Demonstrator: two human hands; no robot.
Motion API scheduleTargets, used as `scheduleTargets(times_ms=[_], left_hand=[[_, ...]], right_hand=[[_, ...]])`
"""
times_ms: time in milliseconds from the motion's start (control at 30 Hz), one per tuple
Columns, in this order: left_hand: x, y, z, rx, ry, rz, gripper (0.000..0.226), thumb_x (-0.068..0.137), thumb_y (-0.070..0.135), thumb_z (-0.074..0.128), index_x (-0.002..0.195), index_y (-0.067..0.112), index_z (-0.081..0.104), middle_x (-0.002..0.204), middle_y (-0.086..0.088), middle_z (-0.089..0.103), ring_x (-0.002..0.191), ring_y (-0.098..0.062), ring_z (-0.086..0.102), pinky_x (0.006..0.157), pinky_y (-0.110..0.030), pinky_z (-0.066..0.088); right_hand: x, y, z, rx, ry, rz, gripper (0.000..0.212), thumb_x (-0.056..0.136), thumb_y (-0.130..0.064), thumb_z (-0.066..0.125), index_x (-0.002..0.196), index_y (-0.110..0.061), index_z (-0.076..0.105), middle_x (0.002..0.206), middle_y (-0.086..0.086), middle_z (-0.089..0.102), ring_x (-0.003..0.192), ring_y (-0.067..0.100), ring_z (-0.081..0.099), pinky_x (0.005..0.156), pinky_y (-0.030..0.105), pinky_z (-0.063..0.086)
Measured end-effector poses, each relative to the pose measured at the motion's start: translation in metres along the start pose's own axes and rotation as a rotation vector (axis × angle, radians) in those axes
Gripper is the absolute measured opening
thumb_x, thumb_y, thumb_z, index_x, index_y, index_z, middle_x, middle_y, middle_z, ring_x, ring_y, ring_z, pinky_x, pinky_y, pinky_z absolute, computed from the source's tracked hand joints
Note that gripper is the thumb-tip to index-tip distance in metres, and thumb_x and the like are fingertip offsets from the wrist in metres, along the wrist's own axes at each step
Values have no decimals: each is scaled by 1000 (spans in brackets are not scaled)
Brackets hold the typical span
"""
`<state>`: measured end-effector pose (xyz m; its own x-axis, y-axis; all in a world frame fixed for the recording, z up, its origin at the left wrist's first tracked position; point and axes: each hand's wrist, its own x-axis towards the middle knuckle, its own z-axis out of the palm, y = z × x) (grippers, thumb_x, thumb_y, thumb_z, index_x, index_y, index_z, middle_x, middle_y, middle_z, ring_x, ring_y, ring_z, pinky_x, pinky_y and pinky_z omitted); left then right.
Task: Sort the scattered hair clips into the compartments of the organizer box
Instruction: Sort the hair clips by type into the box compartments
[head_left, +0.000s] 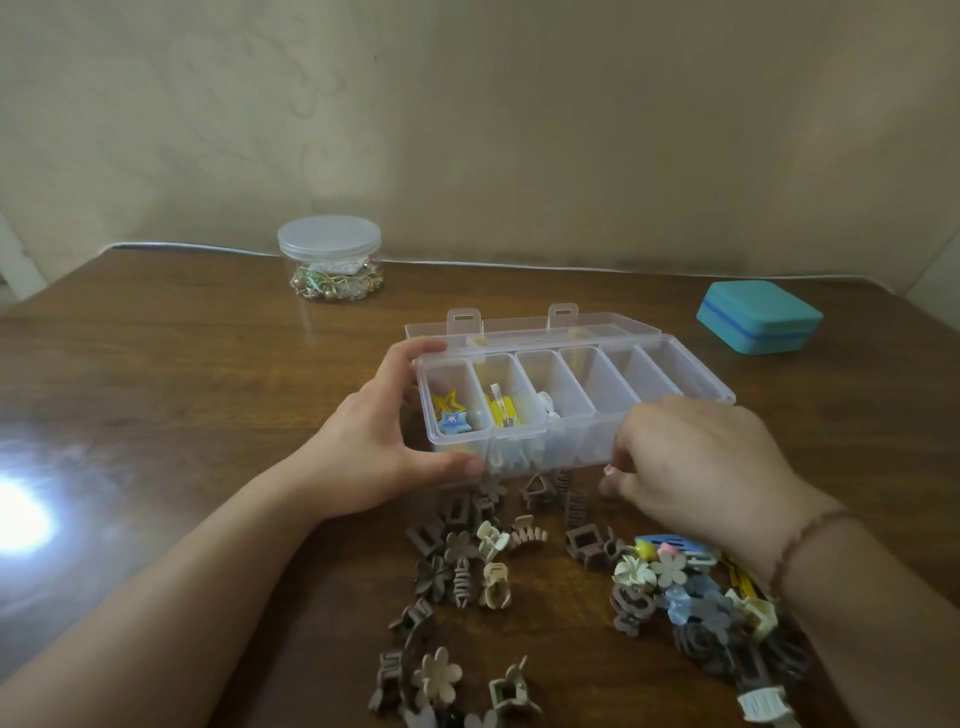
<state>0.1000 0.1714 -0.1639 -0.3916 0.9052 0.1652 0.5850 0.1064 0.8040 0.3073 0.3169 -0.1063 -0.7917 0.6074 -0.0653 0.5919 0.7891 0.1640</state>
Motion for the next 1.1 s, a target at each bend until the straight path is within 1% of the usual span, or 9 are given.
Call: scheduleTargets(times_ms=[200, 400, 533, 633, 767, 867, 967, 1033, 1100], left_hand=[[1, 0, 0, -12, -6, 3, 102, 50, 71, 79, 134, 59, 23, 125, 31, 51, 112, 19, 47, 83, -6, 37], [1, 0, 0, -12, 0, 7, 101, 50, 72, 79, 133, 59, 24, 124, 28, 53, 112, 15, 49, 85, -8, 38], [1, 2, 1, -9, 1, 10, 99, 51, 69, 80, 132, 59, 25, 124, 27, 54, 114, 9, 51, 89, -11, 38], [1, 1, 0, -6, -2, 6, 99, 50, 69, 79, 132, 58, 24, 124, 27, 53, 113, 11, 50, 87, -9, 36], [1, 3, 0, -4, -9, 4, 100, 49, 71, 77, 132, 59, 23, 120, 31, 51, 109, 20, 47, 81, -4, 36], [0, 2, 0, -3, -10, 0, 102, 49, 71, 77, 134, 58, 23, 120, 31, 51, 108, 20, 47, 82, -4, 36], [1, 2, 0, -7, -8, -2, 103, 48, 71, 78, 134, 57, 23, 121, 30, 52, 109, 19, 48, 82, -5, 37], [1, 1, 0, -7, -7, -1, 103, 48, 71, 79, 134, 57, 24, 122, 28, 53, 109, 17, 49, 84, -8, 38], [1, 0, 0, -9, -7, 0, 103, 49, 71, 80, 134, 56, 24, 122, 27, 53, 109, 15, 50, 85, -11, 39]], right_hand=[[-5, -1, -1, 93, -37, -96, 18, 85, -48, 63, 89, -31, 71, 77, -12, 64, 70, 3, 59, 60, 25, 54], [3, 17, -24, 517, -172, -240, 8, 81, -37, 74, 84, -30, 72, 50, -18, 61, 42, -3, 50, 43, 14, 37], [13, 20, -28, 751, 86, -271, 6, 81, -33, 75, 84, -31, 71, 49, -10, 64, 39, -1, 50, 43, 10, 39], [21, 10, -21, 651, 273, -229, 10, 82, -37, 73, 90, -31, 73, 56, -9, 66, 48, 0, 57, 50, 13, 43], [18, 19, -20, 642, 286, -249, 14, 82, -41, 68, 96, -36, 71, 57, -9, 62, 50, 0, 54, 50, 15, 40], [6, 46, -25, 725, 352, -222, 3, 79, -40, 69, 77, -39, 70, 56, -13, 62, 46, 0, 50, 44, 10, 38], [-3, 68, -26, 593, 52, -158, 11, 81, -37, 73, 70, -37, 71, 50, -22, 58, 46, -4, 50, 44, 7, 37], [-5, 69, -24, 401, -207, -115, 4, 80, -42, 73, 83, -39, 72, 59, -31, 60, 59, -11, 55, 49, 9, 40], [-1, 63, -19, 257, -295, -62, 22, 80, -47, 72, 99, -36, 73, 63, -20, 59, 66, -5, 55, 56, 14, 39]])
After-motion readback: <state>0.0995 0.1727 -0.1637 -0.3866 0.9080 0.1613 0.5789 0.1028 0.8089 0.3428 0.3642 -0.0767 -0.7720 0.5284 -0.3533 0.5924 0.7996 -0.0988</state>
